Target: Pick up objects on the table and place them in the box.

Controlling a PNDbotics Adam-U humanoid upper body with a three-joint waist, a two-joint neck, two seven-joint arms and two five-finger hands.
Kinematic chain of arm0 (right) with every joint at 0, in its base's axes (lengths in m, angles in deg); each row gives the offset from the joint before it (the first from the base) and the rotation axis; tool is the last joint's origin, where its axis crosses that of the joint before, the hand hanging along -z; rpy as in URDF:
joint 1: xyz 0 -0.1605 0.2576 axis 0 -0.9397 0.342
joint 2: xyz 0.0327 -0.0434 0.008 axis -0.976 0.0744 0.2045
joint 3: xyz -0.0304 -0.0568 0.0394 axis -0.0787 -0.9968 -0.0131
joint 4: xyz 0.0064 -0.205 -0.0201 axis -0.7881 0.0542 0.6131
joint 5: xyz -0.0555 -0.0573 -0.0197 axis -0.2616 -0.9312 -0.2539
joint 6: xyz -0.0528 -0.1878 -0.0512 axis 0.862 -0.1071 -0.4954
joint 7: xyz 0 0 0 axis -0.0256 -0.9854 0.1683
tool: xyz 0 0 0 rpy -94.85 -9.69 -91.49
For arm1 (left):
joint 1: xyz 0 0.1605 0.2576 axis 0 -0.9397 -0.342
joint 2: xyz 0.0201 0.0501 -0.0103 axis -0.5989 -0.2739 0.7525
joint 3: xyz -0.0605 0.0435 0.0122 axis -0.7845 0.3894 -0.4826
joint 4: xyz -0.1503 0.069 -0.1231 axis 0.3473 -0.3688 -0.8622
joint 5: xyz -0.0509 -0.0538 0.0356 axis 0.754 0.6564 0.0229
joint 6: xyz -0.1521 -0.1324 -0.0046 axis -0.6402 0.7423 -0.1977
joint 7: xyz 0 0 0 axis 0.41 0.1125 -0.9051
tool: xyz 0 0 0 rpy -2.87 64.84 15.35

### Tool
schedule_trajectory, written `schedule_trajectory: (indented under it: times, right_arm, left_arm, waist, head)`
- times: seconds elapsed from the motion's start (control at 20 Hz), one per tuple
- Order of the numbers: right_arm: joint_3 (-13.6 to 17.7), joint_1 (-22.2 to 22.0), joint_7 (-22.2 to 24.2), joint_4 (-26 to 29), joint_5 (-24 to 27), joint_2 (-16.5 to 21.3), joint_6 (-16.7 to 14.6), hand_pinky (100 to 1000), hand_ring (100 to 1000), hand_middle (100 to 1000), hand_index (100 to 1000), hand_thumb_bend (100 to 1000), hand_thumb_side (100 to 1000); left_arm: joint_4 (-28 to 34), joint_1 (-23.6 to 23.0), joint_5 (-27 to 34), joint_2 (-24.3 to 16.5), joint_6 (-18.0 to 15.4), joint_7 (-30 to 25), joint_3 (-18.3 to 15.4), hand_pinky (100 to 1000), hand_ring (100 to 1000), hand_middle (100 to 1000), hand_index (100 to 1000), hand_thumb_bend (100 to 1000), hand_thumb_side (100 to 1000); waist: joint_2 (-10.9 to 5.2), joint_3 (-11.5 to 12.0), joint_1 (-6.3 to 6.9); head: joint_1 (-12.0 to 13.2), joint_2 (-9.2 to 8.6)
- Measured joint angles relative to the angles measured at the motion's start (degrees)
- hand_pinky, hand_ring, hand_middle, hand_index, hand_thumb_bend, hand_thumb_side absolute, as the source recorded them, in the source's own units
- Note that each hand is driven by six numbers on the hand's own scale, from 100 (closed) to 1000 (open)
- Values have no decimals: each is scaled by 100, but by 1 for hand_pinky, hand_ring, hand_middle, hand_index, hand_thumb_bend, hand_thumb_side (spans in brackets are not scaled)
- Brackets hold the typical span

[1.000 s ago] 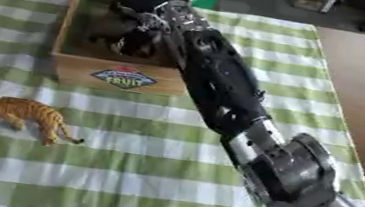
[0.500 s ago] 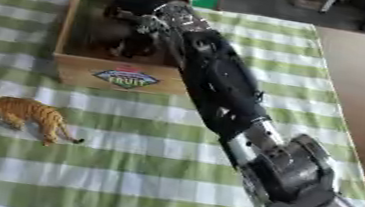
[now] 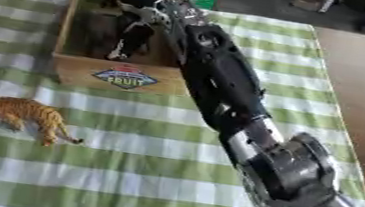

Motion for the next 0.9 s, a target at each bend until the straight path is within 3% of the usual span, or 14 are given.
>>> schedule_trajectory:
  times: [0.5,0.9]
  right_arm:
    - [33,45,-201,682,598,127,89,785,870,833,933,427,701]
    - [-132,-229,-522,1735,1243,685,-101,776,843,807,924,306,794]
  left_arm:
    - [0,-55,-1,0,47,0,1,463,632,582,726,100,970]
    - [0,-78,-10,-2,48,31,0,464,634,584,727,100,963]
  waist:
    - [-102,-78,7]
    - [-208,-261,136]
  head:
    - [44,32]
    - [270,136]
